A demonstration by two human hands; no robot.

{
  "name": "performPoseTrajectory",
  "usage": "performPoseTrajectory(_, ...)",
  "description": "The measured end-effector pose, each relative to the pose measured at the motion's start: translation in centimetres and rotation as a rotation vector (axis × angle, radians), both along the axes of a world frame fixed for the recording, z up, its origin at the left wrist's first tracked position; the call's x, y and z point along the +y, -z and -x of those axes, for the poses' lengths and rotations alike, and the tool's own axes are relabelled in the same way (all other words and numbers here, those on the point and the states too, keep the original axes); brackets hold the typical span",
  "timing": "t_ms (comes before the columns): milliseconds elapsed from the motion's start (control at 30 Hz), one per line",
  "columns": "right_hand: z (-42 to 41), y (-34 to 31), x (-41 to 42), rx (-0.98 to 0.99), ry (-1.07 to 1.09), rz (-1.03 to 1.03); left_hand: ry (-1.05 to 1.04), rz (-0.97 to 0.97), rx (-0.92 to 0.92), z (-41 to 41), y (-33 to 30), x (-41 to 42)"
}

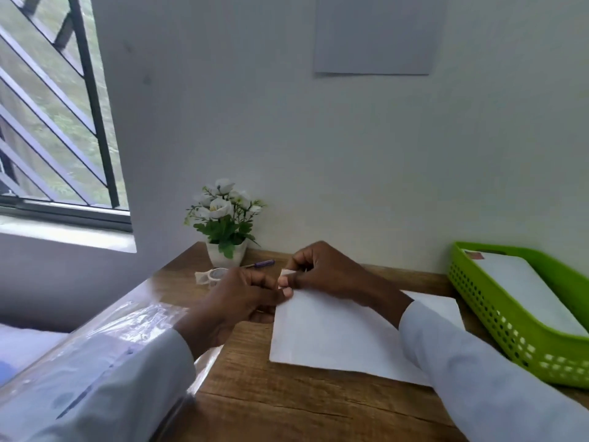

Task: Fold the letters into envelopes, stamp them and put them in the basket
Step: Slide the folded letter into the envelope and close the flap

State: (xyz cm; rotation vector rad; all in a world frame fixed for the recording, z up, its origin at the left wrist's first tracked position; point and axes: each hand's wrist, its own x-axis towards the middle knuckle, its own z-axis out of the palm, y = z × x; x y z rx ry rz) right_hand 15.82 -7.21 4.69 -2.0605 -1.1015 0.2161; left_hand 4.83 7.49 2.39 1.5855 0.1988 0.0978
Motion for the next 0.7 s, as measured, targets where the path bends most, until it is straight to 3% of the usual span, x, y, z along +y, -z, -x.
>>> performPoseTrajectory(333,-0.9,4.1,2.0,0.081,0.168,-0.124,-0.051,0.018,0.135,-0.6,2.0,1.3)
performPoseTrajectory(700,-2.0,6.6,2.1,0.074,0.284,-0.064,0.019,-0.246,0.307,0.1,2.7,1.0)
